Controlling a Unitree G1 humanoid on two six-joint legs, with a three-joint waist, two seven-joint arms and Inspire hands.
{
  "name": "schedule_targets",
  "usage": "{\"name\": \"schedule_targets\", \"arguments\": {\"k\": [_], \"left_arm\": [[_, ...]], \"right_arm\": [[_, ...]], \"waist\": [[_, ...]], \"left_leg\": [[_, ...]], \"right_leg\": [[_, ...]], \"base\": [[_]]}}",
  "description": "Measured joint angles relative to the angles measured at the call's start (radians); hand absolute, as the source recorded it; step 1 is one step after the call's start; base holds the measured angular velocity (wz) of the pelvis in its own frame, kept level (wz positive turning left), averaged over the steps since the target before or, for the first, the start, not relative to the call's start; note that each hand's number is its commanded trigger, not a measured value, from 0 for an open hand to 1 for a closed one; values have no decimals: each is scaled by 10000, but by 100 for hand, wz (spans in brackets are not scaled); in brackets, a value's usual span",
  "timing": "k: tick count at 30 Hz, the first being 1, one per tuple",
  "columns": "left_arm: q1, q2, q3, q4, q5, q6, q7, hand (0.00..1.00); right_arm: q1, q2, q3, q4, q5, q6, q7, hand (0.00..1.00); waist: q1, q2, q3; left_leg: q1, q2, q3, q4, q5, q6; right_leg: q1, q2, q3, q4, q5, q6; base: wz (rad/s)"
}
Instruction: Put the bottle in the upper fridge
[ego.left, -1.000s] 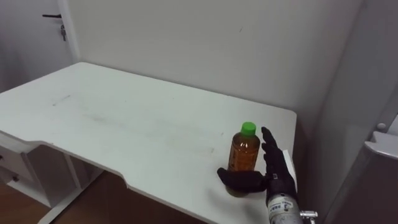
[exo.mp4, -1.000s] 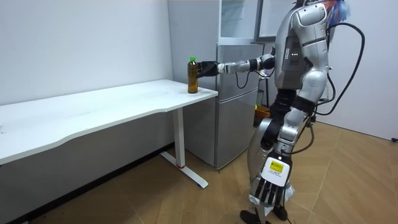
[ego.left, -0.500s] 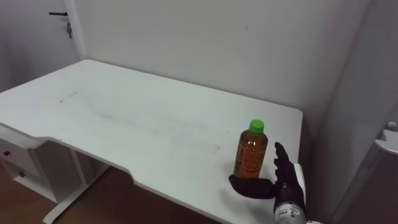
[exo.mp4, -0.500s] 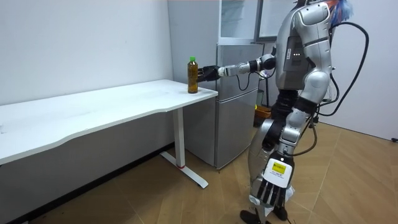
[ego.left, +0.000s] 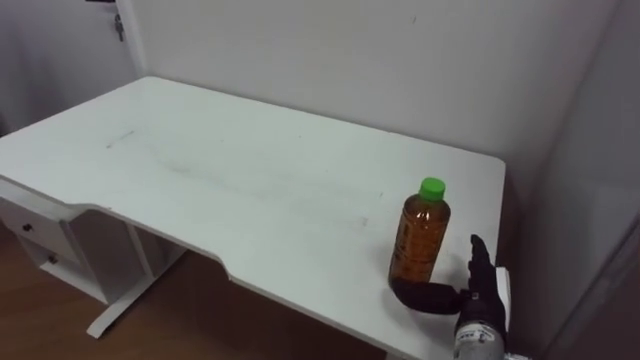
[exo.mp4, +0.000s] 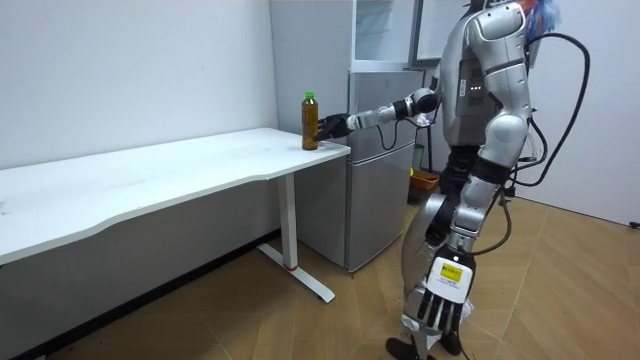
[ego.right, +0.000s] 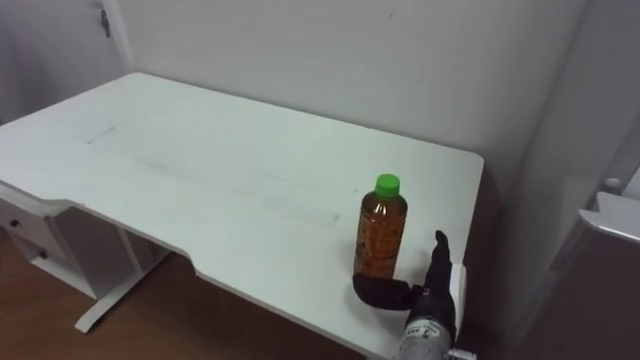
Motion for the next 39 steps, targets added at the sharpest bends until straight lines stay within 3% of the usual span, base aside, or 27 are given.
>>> {"name": "schedule_targets", "arguments": {"k": [6,16,28,29,30,39], "left_arm": [[-42,25,-29,20,-8,-145,333,0],[-651,9,-32,867,0,-520,309,0],[-761,4,-37,1156,-237,-578,337,0],[-755,3,-37,1155,-240,-575,339,0],[-749,3,-37,1149,-238,-566,343,0],[-670,35,-110,1096,-384,-544,397,0]], "right_arm": [[-338,-2,60,350,-72,-103,0,0],[-687,-18,87,336,-115,-622,119,0],[-699,-19,12,249,-214,-697,-12,0],[-700,-18,14,248,-210,-697,-14,59],[-700,-17,12,248,-195,-697,-17,100],[-698,-17,-18,22,866,-696,233,100]], "waist": [[213,-81,-4],[448,53,102],[451,29,82],[456,29,82],[458,30,82],[385,56,77]], "left_leg": [[-156,-5,-22,-18,74,-2],[-316,-7,-35,73,89,1],[-400,-12,-29,148,112,26],[-397,-12,-26,147,114,28],[-393,-13,-23,146,116,31],[-311,-17,-33,202,114,34]], "right_leg": [[-169,-3,-19,-1,6,-2],[-350,-40,30,158,3,-4],[-428,-61,27,219,4,-5],[-427,-63,25,220,4,-5],[-424,-67,25,224,5,-5],[-327,-84,14,307,4,-4]], "base": [[2],[0],[0],[0],[0],[0]]}}
